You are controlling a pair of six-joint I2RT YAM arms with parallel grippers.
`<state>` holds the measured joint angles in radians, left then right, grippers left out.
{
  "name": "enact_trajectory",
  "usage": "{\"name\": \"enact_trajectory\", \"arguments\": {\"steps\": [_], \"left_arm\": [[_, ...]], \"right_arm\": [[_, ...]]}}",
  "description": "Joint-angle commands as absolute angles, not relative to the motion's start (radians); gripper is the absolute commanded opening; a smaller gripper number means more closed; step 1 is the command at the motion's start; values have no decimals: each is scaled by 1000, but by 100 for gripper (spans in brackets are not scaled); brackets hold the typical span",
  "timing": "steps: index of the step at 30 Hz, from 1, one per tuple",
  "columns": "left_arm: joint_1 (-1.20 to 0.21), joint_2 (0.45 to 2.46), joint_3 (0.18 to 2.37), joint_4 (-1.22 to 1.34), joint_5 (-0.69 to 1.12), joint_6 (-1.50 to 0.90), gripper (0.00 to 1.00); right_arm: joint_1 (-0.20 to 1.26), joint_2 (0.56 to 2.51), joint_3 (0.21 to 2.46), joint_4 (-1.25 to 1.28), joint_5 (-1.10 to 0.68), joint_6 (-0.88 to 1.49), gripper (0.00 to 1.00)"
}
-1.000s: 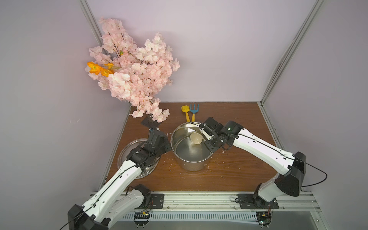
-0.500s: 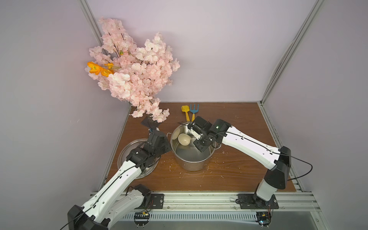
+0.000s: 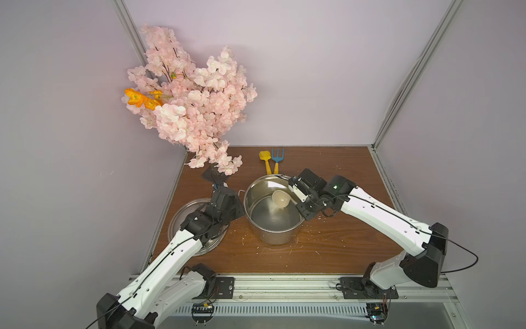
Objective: Stir the soup with a spoon
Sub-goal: Stir the soup in the pan with a stick.
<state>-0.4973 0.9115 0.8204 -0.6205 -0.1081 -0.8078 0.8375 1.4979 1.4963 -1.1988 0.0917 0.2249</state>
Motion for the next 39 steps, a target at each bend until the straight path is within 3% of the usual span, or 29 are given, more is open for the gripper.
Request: {"name": "enact_trajectory", "arguments": {"steps": [1, 10, 17, 26, 39], "left_arm": [[-487, 903, 800, -638, -107, -796, 0], [-488, 901, 789, -626, -96, -797, 0], [-488, 896, 787, -623, -100, -798, 0], [-487, 865, 775, -623, -106, -806, 0], [-488, 843, 763, -619, -97, -812, 0]], "right_arm": [[839, 1532, 1550, -1168, 102, 217, 0], [899, 1654, 1670, -1133, -2, 208, 0], [973, 1586, 1577, -1136, 17, 244, 0], [887, 1456, 1414, -1139, 97, 253, 0], [850, 1603, 1594, -1099, 9, 217, 0]]}}
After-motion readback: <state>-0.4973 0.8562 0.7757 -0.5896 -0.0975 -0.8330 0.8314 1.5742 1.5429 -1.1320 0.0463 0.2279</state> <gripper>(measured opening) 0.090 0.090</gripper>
